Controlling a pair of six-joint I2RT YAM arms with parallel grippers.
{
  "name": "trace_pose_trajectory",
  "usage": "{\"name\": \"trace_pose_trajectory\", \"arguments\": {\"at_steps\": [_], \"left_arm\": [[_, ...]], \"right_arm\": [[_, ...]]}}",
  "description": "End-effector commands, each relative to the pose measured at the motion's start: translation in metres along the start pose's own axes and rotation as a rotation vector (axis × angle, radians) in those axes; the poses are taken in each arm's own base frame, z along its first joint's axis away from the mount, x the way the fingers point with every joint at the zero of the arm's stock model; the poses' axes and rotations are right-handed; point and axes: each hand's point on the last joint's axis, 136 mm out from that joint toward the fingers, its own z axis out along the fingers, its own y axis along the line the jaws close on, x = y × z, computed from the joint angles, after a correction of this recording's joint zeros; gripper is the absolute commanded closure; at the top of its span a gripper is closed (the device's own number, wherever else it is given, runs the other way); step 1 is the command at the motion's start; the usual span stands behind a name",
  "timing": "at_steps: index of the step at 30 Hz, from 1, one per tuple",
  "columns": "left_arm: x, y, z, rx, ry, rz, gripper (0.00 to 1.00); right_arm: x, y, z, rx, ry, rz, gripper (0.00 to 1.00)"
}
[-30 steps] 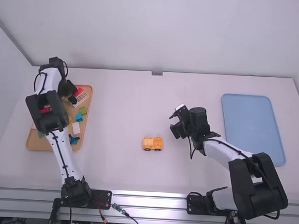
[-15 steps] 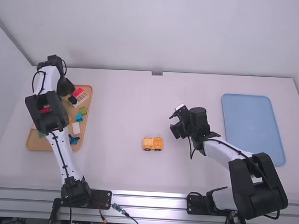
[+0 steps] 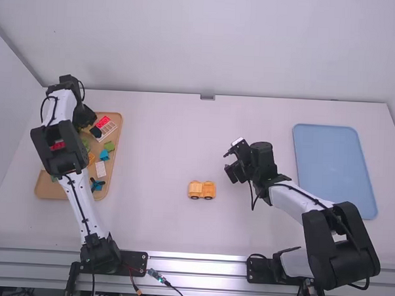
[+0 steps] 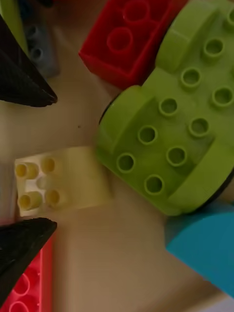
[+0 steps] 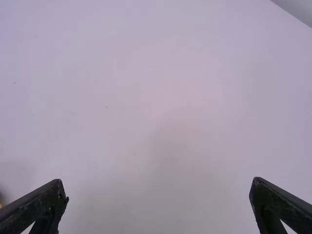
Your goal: Assemble lego blocks to make yellow taxi
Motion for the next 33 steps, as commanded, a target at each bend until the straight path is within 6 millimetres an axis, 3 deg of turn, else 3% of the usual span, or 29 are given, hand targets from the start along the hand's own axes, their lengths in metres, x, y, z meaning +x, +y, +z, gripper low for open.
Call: {"name": "trace_pose_trajectory", "arguments": {"at_steps": [1,15,17,18,19,21,26,29,33], "left_arm": [[0.008,0.003,0.007,-0.008,0.028,-0.008,0.39],[0.024,0.000,0.023,0.009,0.070,-0.030,0.42],[0.025,-0.002,0.027,0.020,0.069,-0.028,0.50],[0.025,-0.004,0.031,0.032,0.065,-0.011,0.61],[0.025,-0.004,0.031,0.032,0.065,-0.009,0.62],[0.024,-0.005,0.033,0.040,0.053,0.024,0.79],[0.021,-0.006,0.032,0.042,0.045,0.039,0.85],[0.019,-0.007,0.027,0.047,0.041,0.039,0.95],[0.008,-0.010,0.004,0.060,0.018,0.059,0.98]], "right_arm": [[-0.001,-0.001,-0.003,0.005,-0.006,0.000,0.01],[-0.001,-0.001,-0.003,0.004,-0.005,0.001,0.01],[-0.001,-0.001,-0.003,0.004,-0.005,0.000,0.01],[0.000,-0.001,-0.003,0.003,-0.002,0.000,0.01],[0.000,0.000,-0.003,0.003,-0.002,0.000,0.01],[0.001,0.000,-0.003,0.001,0.003,0.001,0.01],[0.001,0.000,-0.003,0.001,0.003,0.001,0.01],[-0.001,-0.001,-0.003,0.005,-0.005,0.000,0.01],[-0.007,-0.003,-0.005,0.014,-0.029,0.000,0.01]]}}
